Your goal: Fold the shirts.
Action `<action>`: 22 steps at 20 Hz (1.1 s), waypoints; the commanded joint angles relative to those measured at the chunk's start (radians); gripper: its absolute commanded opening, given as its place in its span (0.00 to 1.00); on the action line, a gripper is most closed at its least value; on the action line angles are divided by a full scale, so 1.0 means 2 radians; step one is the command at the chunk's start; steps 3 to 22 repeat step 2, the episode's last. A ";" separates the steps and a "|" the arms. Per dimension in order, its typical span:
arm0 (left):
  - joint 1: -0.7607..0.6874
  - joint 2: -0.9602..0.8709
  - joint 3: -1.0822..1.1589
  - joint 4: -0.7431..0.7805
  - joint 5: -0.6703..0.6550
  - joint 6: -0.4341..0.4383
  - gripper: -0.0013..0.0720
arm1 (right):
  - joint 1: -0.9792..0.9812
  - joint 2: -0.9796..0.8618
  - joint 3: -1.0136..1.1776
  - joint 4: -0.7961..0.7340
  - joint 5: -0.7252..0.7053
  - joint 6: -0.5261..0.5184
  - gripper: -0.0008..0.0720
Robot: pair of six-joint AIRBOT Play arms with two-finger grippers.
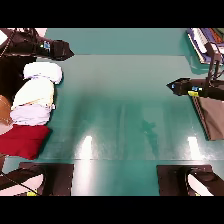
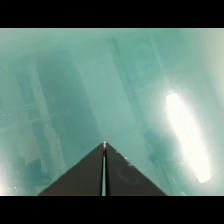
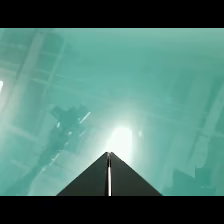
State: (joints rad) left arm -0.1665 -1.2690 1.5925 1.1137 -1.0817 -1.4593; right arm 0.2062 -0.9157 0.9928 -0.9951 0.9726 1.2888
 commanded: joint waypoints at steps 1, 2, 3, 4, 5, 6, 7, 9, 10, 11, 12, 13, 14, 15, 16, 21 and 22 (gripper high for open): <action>0.000 0.000 0.000 0.000 0.000 0.000 0.05 | 0.017 0.000 0.000 0.000 -0.002 0.003 0.03; 0.000 0.000 0.000 0.000 0.000 0.000 0.05 | 0.017 0.000 0.000 0.000 -0.002 0.003 0.03; 0.000 0.000 0.000 0.000 0.000 0.000 0.05 | 0.017 0.000 0.000 0.000 -0.002 0.003 0.03; 0.000 0.000 0.000 0.000 0.000 0.000 0.05 | 0.017 0.000 0.000 0.000 -0.002 0.003 0.03; 0.000 0.000 0.000 0.000 0.000 0.000 0.05 | 0.017 0.000 0.000 0.000 -0.002 0.003 0.03; 0.000 0.000 0.000 0.000 0.000 0.000 0.05 | 0.017 0.000 0.000 0.000 -0.002 0.003 0.03; 0.000 0.000 0.000 0.000 0.000 0.000 0.05 | 0.017 0.000 0.000 0.000 -0.002 0.003 0.03; 0.000 0.000 0.000 0.000 0.000 0.000 0.05 | 0.017 0.000 0.000 0.000 -0.002 0.003 0.03; 0.000 0.000 0.000 0.000 0.000 0.000 0.05 | 0.017 0.000 0.000 0.000 -0.002 0.003 0.03; 0.000 0.000 0.000 0.000 0.000 0.000 0.05 | 0.017 0.000 0.000 0.000 -0.002 0.003 0.03; 0.000 0.000 0.000 0.000 0.000 0.000 0.05 | 0.017 0.000 0.000 0.000 -0.002 0.003 0.03; 0.000 0.000 0.000 0.000 0.000 0.000 0.05 | 0.017 0.000 0.000 0.000 -0.002 0.003 0.03; 0.000 0.000 0.000 0.000 0.000 0.000 0.05 | 0.017 0.000 0.000 0.000 -0.002 0.003 0.03; 0.000 0.000 0.000 0.000 0.000 0.000 0.05 | 0.017 0.000 0.000 0.000 -0.002 0.003 0.03; 0.000 0.000 0.000 0.000 0.000 0.000 0.05 | 0.017 0.000 0.000 0.000 -0.002 0.003 0.03; 0.000 0.000 0.000 0.000 0.000 0.000 0.05 | 0.017 0.000 0.000 0.000 -0.002 0.003 0.03; 0.000 0.000 0.000 0.000 0.000 0.000 0.05 | 0.017 0.000 0.000 0.000 -0.002 0.003 0.03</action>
